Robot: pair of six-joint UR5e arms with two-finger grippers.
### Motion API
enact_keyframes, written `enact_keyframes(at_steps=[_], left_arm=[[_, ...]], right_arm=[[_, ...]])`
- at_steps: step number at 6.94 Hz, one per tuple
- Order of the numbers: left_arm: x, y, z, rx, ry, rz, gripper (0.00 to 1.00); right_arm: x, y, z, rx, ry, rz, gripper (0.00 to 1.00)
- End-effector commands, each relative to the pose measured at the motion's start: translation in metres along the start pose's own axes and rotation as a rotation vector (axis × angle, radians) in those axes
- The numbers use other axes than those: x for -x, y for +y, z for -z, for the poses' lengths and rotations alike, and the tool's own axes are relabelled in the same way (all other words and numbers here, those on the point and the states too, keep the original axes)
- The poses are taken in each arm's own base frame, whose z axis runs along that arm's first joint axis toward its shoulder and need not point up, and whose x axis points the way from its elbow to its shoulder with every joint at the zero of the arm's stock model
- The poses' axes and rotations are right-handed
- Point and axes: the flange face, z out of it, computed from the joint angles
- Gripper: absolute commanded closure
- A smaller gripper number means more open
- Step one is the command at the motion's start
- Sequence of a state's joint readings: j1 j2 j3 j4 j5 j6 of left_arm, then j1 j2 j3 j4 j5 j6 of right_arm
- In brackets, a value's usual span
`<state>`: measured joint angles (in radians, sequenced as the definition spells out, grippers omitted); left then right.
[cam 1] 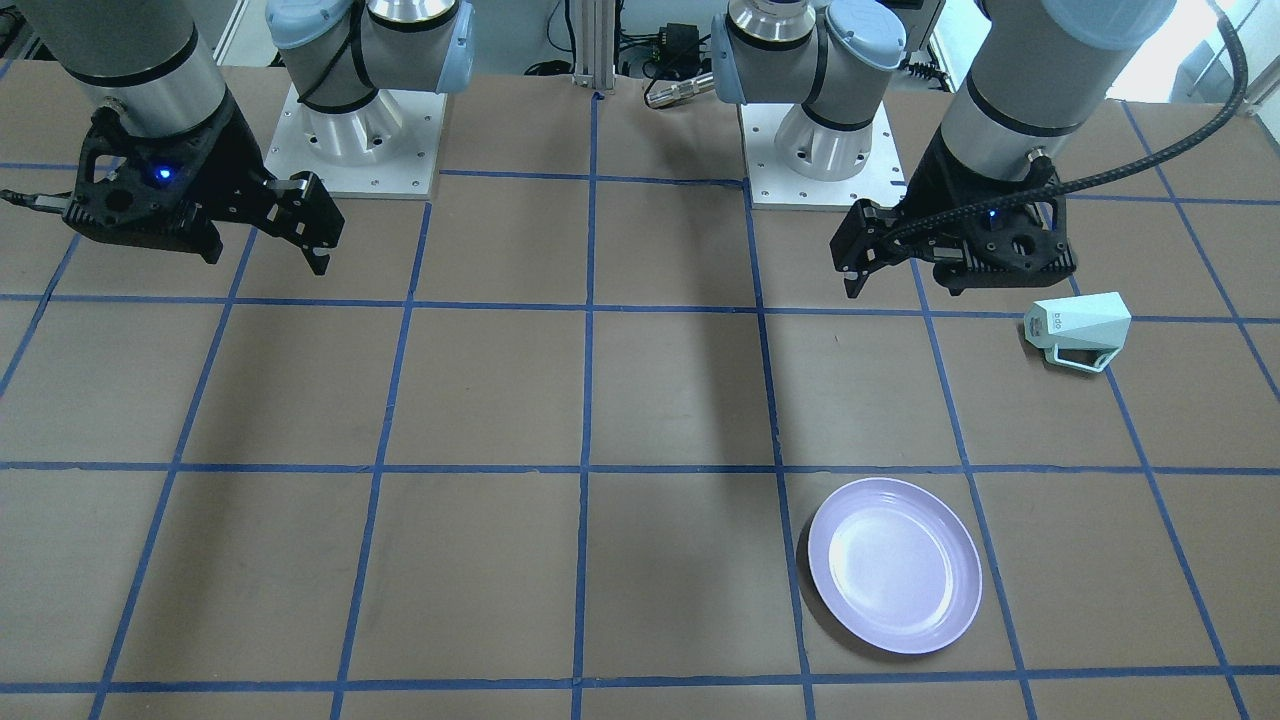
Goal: Flip cup and place on plate
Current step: 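Move the left gripper toward the teal mug lying on its side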
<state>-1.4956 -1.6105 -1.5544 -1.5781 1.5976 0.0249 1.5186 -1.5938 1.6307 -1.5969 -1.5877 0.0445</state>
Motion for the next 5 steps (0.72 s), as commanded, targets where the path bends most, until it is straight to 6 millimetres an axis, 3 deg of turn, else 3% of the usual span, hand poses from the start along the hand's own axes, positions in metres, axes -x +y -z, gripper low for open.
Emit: enact_keyframes(at_steps=[1,5], left_arm=[[0.043,-0.009,0.002,-0.004,0.008,0.084,0.0],[0.172,-0.014,0.0,-0.005,0.023,0.076,0.0]], right_arm=[[0.0,0.0,0.0,0.0,0.0,0.0,0.0],[0.0,0.0,0.0,0.0,0.0,0.0,0.0]])
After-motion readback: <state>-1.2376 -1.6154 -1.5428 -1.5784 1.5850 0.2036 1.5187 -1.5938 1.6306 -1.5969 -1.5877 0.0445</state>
